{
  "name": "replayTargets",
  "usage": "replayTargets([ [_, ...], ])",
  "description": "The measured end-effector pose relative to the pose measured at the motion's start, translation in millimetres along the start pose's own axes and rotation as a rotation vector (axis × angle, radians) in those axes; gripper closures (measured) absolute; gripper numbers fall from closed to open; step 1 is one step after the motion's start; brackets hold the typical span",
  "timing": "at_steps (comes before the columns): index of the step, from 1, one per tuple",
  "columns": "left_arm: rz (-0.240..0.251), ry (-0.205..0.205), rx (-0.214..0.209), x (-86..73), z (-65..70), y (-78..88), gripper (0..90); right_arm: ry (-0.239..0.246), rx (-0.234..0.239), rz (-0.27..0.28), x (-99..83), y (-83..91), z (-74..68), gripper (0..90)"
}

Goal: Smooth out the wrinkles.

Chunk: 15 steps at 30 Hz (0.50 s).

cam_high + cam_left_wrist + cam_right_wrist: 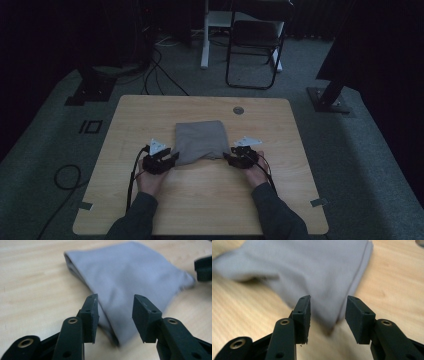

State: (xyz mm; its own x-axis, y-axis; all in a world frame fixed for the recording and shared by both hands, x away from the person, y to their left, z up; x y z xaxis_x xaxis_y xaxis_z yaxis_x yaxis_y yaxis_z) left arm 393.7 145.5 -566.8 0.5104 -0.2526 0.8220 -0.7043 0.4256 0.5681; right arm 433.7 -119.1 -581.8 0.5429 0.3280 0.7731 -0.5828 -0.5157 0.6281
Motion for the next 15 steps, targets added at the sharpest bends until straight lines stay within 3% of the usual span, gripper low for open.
replayTargets([
  [3, -0.028, -0.002, -0.011, -9.5, 5.5, 3.0, 54.2, -0.005, 0.015, -0.012, -7.7, 1.2, -1.0, 55.0],
  [7, -0.06, -0.038, -0.032, -19.8, 16.1, -0.8, 52.6, 0.012, 0.022, -0.034, -11.5, -3.5, -4.6, 54.7],
  [12, -0.105, -0.078, -0.011, -23.6, 21.7, -15.5, 48.1, 0.019, 0.009, -0.052, -12.7, -11.4, -7.0, 57.9],
  [15, -0.124, -0.101, 0.029, -22.4, 19.3, -24.8, 51.9, 0.024, -0.017, -0.055, -12.9, -14.0, -6.4, 72.8],
])
Point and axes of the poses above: each handheld gripper's, and its own axes: y roughly backward along the jaws, x roughly out of its top, z roughly to its right, the point moved 7 cm from there along -y, roughly forward along the jaws, and after that the axes turned 2 degrees about -y, right-handed, at the moved point
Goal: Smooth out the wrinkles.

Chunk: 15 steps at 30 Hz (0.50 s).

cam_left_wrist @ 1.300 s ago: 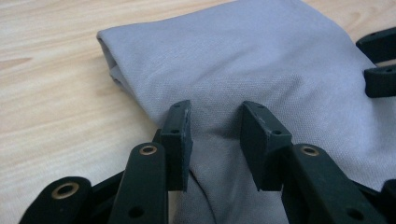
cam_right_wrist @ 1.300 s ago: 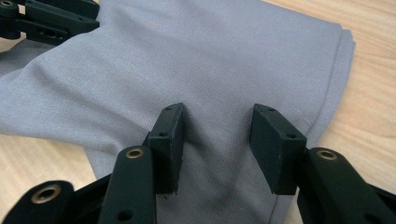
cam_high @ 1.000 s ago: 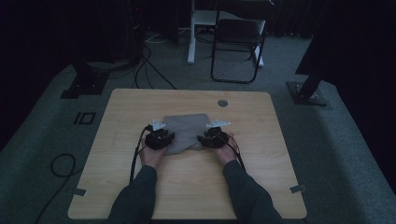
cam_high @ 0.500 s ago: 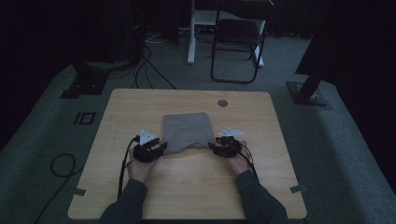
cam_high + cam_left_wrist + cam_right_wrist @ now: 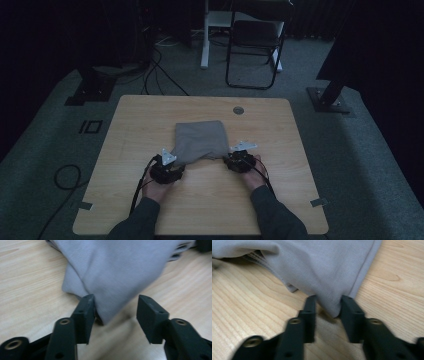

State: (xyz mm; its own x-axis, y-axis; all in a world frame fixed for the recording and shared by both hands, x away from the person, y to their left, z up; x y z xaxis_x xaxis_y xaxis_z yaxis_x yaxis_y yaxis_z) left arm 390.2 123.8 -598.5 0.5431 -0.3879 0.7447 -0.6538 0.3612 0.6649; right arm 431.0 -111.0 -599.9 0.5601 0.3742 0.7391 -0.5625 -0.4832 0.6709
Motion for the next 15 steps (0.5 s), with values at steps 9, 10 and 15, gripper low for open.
replayTargets([
  [9, -0.016, -0.001, 0.028, 3.1, -18.8, -6.1, 86.9, 0.034, -0.035, -0.001, -1.1, 6.7, -1.0, 90.0],
  [10, -0.016, 0.0, 0.03, 2.5, -20.8, -5.8, 86.9, 0.037, -0.036, -0.001, -2.0, 8.8, -0.8, 90.0],
  [15, -0.019, -0.005, 0.056, 0.3, -24.8, -4.5, 86.1, 0.044, -0.025, -0.008, -8.2, 18.0, -1.6, 90.0],
])
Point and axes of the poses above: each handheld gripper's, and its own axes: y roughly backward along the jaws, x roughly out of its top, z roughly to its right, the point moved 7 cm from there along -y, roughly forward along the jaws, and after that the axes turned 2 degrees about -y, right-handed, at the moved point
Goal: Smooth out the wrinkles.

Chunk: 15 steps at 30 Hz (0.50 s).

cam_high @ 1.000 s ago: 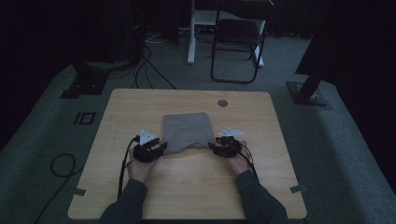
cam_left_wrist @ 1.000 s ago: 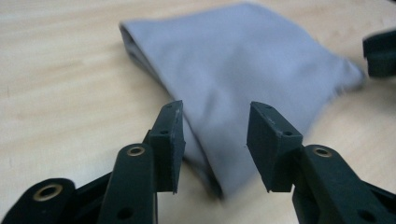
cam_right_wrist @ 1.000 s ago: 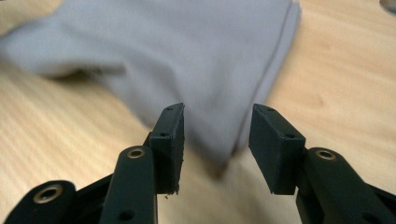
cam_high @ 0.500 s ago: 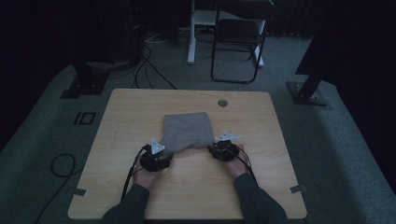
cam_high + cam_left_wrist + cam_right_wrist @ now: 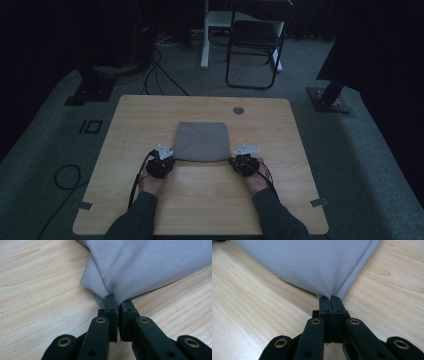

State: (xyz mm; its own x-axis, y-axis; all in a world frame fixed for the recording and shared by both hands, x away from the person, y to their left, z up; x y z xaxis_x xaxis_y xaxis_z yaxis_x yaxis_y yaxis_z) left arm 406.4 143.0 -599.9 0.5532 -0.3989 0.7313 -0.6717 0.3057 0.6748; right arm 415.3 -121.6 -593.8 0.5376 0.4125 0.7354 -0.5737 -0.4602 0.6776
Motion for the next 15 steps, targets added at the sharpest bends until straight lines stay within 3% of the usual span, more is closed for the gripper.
replayTargets([
  [2, 0.001, -0.005, 0.005, -1.0, 0.0, 0.0, 82.9, 0.01, 0.003, -0.011, -2.4, 1.4, -3.4, 89.8],
  [4, 0.004, 0.011, -0.017, -2.3, -0.6, 1.3, 75.5, 0.026, 0.0, -0.019, -4.7, 2.3, -6.4, 86.1],
  [7, 0.007, 0.025, -0.039, -6.6, -3.5, 4.7, 64.2, 0.029, 0.003, -0.018, -8.2, 4.7, -6.8, 66.4],
  [11, 0.005, 0.048, -0.041, -10.2, -8.2, 9.1, 60.0, -0.009, 0.012, 0.009, -9.1, 10.2, -0.4, 58.7],
  [15, 0.013, 0.037, -0.033, -10.4, -9.8, 14.1, 58.1, -0.028, 0.015, 0.041, -7.5, 15.0, 6.7, 55.7],
])
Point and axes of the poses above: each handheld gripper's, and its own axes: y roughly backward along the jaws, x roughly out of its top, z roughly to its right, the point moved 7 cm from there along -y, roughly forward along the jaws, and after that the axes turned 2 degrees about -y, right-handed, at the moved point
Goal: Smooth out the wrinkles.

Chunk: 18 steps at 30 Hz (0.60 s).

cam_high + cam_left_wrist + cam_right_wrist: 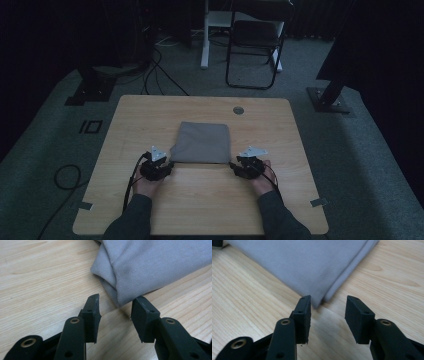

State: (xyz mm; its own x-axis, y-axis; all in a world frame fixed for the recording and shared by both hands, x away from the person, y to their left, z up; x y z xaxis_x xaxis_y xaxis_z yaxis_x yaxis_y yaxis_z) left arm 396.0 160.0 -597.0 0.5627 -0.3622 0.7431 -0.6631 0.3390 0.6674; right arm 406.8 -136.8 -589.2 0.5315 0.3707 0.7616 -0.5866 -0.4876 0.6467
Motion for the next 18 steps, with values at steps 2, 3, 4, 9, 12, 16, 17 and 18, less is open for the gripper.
replayTargets([
  [2, 0.0, 0.001, 0.002, -0.3, -1.6, 2.9, 56.5, -0.006, 0.001, 0.014, -0.1, 1.4, 4.7, 54.8],
  [3, 0.004, 0.005, 0.002, -0.5, -2.8, 4.6, 56.4, -0.012, 0.0, 0.016, -0.6, 2.2, 7.7, 54.4],
  [4, 0.008, 0.008, 0.004, -0.7, -4.2, 6.3, 56.3, -0.02, -0.005, 0.019, -1.2, 2.8, 11.1, 54.0],
  [9, 0.012, 0.03, 0.033, -3.7, -16.8, 12.5, 55.9, -0.061, -0.046, 0.026, -5.8, 6.1, 32.0, 53.3],
  [12, 0.01, 0.068, 0.055, -6.7, -27.8, 12.6, 55.9, -0.086, -0.064, 0.032, -7.7, 8.0, 41.4, 53.0],
  [16, 0.011, 0.094, 0.074, -9.0, -37.7, 11.2, 55.9, -0.09, -0.08, 0.029, -9.5, 7.5, 46.8, 52.9],
  [17, 0.009, 0.097, 0.077, -9.5, -39.3, 10.6, 55.9, -0.09, -0.081, 0.028, -9.7, 7.3, 47.5, 52.8],
  [18, 0.008, 0.102, 0.08, -9.9, -40.5, 9.8, 55.9, -0.09, -0.083, 0.028, -9.8, 7.1, 48.1, 52.8],
])
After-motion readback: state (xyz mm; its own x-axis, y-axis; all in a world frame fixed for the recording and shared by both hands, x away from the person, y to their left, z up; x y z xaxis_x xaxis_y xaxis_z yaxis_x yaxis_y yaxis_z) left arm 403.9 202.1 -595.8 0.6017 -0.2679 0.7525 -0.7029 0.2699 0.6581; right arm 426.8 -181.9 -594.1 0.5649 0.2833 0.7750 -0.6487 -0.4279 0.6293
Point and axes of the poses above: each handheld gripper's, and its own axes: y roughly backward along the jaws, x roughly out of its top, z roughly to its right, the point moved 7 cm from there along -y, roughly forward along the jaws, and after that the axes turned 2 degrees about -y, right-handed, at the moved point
